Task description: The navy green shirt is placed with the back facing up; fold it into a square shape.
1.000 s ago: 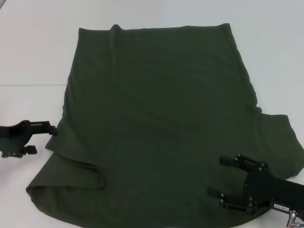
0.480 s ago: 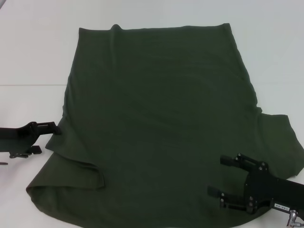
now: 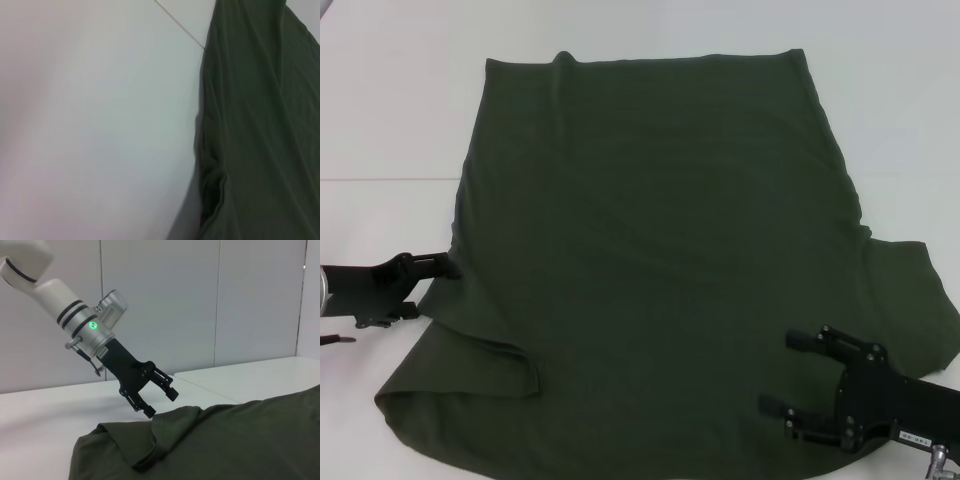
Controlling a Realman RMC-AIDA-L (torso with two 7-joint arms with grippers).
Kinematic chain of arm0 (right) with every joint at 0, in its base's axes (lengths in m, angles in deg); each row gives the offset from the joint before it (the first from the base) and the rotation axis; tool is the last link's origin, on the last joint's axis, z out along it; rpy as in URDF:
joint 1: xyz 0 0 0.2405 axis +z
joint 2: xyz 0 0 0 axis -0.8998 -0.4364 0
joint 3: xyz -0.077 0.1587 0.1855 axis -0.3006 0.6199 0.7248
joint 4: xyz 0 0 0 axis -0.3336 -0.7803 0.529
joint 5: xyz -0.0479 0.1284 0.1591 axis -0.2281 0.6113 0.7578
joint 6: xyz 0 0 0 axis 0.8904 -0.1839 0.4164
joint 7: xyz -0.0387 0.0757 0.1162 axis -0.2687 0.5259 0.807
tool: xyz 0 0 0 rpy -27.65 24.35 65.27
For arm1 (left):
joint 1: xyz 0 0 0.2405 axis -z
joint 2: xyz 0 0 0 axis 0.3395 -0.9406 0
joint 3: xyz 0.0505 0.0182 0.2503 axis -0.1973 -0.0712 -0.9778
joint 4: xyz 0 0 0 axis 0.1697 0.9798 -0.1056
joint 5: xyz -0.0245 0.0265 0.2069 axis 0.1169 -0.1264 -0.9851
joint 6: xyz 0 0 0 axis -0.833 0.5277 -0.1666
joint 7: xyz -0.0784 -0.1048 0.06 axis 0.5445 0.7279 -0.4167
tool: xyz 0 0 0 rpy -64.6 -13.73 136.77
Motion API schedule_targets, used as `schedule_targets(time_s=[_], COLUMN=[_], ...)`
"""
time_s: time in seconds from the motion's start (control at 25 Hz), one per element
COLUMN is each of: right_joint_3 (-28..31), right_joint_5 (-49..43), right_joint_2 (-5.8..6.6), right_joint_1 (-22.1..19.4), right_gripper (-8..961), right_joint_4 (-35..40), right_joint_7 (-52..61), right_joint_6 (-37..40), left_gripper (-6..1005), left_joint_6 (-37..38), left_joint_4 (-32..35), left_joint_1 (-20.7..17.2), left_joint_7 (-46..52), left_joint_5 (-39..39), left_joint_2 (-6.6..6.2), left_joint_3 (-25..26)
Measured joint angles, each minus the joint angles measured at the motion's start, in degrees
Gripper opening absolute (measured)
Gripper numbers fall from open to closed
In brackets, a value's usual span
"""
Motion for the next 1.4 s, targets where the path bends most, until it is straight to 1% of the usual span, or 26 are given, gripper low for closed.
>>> schedule_targets(time_s=[0.76,1.0,1.4], right_joint_3=[0.00,0.00,0.00], right_joint_5=[0.00,0.00,0.00], right_joint_2=[0.00,0.00,-0.04], right_joint_1=[-0.31,-0.28,-0.28], right_gripper=[886,887,886], right_joint_4=[0.00,0.00,0.00], right_joint_7=[0.00,0.00,-0.15], right_joint_6=[0.22,0.22,-0.06], left_gripper=[903,903,903], left_joint_6=[-3.23,-3.34,-2.93], left_joint_4=[-0.17,-0.21,-0.74], left_joint_1=[0.15,0.46,0.94], left_joint_7=[-0.45,-0.50,-0.44], left_joint_5=[0.02,0.05,0.41], left_joint_2=[0.17,0.56,0.59], left_joint_3=[-0.79,-1.85,-1.97])
